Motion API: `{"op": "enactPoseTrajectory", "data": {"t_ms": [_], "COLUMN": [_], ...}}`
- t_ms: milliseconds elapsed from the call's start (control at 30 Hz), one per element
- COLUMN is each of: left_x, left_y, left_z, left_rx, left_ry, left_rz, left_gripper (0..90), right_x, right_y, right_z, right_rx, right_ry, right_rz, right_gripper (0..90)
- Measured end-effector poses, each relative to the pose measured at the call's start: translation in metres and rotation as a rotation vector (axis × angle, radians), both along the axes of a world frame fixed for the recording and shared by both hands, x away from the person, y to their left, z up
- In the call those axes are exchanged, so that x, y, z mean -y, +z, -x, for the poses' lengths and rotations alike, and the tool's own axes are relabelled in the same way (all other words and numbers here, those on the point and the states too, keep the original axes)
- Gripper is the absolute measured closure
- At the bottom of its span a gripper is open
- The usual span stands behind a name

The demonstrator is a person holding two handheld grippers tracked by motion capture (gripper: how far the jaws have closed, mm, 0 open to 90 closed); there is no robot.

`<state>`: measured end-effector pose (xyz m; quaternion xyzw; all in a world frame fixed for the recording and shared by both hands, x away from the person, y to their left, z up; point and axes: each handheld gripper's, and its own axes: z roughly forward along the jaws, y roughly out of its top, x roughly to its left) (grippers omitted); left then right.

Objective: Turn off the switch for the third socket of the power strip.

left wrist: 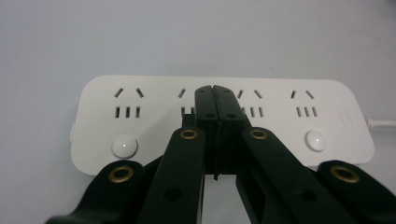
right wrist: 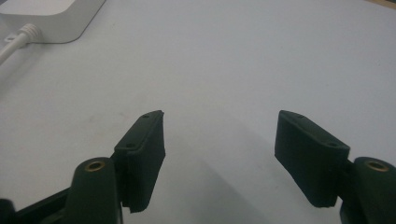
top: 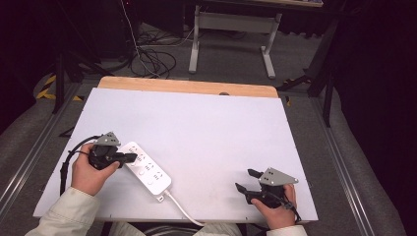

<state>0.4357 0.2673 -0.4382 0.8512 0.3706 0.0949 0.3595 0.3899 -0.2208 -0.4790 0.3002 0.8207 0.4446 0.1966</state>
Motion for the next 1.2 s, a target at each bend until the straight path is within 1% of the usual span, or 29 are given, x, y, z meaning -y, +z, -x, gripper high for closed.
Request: {"op": "enactPoseTrajectory", "data": {"t_ms": [67, 100, 167, 233, 267, 300, 333, 400, 433, 467, 500, 533, 600, 700, 900, 1033, 1200], "left_x": [0.001, 0.001, 0.002, 0.002, 0.002, 0.004, 0.004, 0.005, 0.005, 0.005, 0.005, 0.005, 0.005, 0.005, 0.006, 0.006, 0.006], "left_y": [-0.002, -0.002, -0.004, -0.004, -0.005, -0.006, -0.006, -0.007, -0.007, -0.008, -0.008, -0.008, -0.008, -0.009, -0.009, -0.01, -0.011], "left_z": [-0.002, -0.002, -0.003, -0.004, -0.004, -0.005, -0.005, -0.006, -0.006, -0.006, -0.006, -0.005, -0.006, -0.006, -0.005, -0.005, -0.006], "left_rx": [-0.015, -0.015, -0.036, -0.038, -0.048, -0.054, -0.054, -0.069, -0.067, -0.074, -0.068, -0.063, -0.056, -0.063, -0.057, -0.049, -0.064], "left_ry": [-0.01, -0.01, 0.002, -0.002, -0.002, -0.003, -0.003, -0.012, -0.015, -0.016, -0.014, -0.009, -0.006, -0.004, 0.003, 0.005, 0.008], "left_rz": [-0.015, -0.015, -0.017, -0.024, -0.023, -0.029, -0.029, -0.044, -0.058, -0.06, -0.072, -0.066, -0.071, -0.082, -0.08, -0.093, -0.082], "left_gripper": [89.8, 89.8, 89.8, 89.8, 89.8, 89.8, 89.8, 89.8, 89.8, 89.8, 89.8, 89.8, 89.8, 89.9, 89.9, 89.9, 89.9], "right_x": [0.0, 0.0, 0.0, 0.0, 0.0, 0.0, 0.0, 0.0, -0.001, -0.001, -0.001, -0.002, -0.002, -0.002, -0.002, -0.001, -0.002], "right_y": [0.0, 0.0, 0.0, 0.0, 0.0, 0.0, 0.0, 0.0, 0.0, 0.0, 0.0, 0.0, 0.0, 0.0, 0.0, 0.001, 0.001], "right_z": [0.0, 0.0, 0.0, 0.0, 0.0, 0.0, 0.0, 0.0, 0.0, 0.0, 0.0, 0.001, 0.001, 0.001, 0.001, 0.001, 0.001], "right_rx": [-0.001, -0.001, 0.001, 0.001, 0.0, -0.001, 0.0, -0.001, -0.002, -0.002, -0.002, 0.002, 0.003, 0.002, 0.003, 0.005, 0.004], "right_ry": [0.001, 0.001, 0.005, 0.008, 0.008, 0.007, 0.007, 0.008, 0.01, 0.012, 0.012, 0.015, 0.017, 0.016, 0.015, 0.011, 0.013], "right_rz": [0.003, 0.003, 0.0, 0.001, 0.002, 0.003, 0.002, 0.001, 0.001, 0.002, 0.002, 0.005, 0.006, 0.007, 0.006, 0.006, 0.007], "right_gripper": [33.5, 33.5, 33.5, 33.5, 33.5, 33.5, 33.5, 33.5, 33.5, 33.5, 33.5, 33.5, 33.5, 33.5, 33.5, 33.5, 33.5]}}
